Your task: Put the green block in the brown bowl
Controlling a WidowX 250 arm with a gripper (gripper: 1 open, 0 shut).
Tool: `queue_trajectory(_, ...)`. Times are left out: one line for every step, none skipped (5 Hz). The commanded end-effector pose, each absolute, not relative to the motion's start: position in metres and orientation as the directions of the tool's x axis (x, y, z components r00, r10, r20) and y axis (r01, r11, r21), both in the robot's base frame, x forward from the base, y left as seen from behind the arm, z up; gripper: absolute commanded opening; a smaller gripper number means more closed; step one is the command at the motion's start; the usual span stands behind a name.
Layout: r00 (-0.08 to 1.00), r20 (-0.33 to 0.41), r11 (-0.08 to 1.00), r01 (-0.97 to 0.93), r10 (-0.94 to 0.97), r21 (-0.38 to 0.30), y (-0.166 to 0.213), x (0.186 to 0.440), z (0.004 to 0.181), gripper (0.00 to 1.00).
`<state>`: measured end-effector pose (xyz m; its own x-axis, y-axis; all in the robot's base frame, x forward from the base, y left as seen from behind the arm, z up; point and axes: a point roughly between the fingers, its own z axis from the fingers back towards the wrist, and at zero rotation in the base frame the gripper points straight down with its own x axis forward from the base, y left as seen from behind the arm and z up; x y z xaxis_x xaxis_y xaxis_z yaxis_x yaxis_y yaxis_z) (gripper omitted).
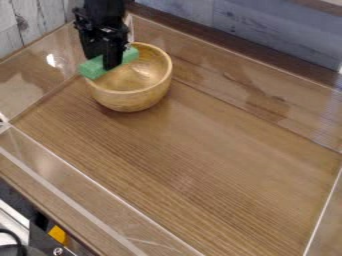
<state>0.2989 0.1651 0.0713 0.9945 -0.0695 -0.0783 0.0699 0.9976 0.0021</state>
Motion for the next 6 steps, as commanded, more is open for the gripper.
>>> queue_trajectory(0.998,-0.045,0.998,0.053,-0.051,0.038,0.175,0.306,0.08,0.0)
queue_trajectory(0.998,-0.054,0.999,0.033,-0.031,0.038,0.179,0.306,0.074,1.0)
queue_trajectory(0.997,-0.062,0.998,0.047,-0.044,0.038,0.189,0.305,0.073,0.0)
queue_trajectory(0.996,-0.074,0.998,0.058,-0.055,0.038,0.2,0.305,0.069,0.0)
queue_trajectory(0.994,-0.085,0.997,0.068,-0.065,0.038,0.213,0.306,0.062,0.0)
queue_trajectory(0.995,-0.097,0.999,0.039,-0.035,0.034,0.219,0.302,0.049,0.0)
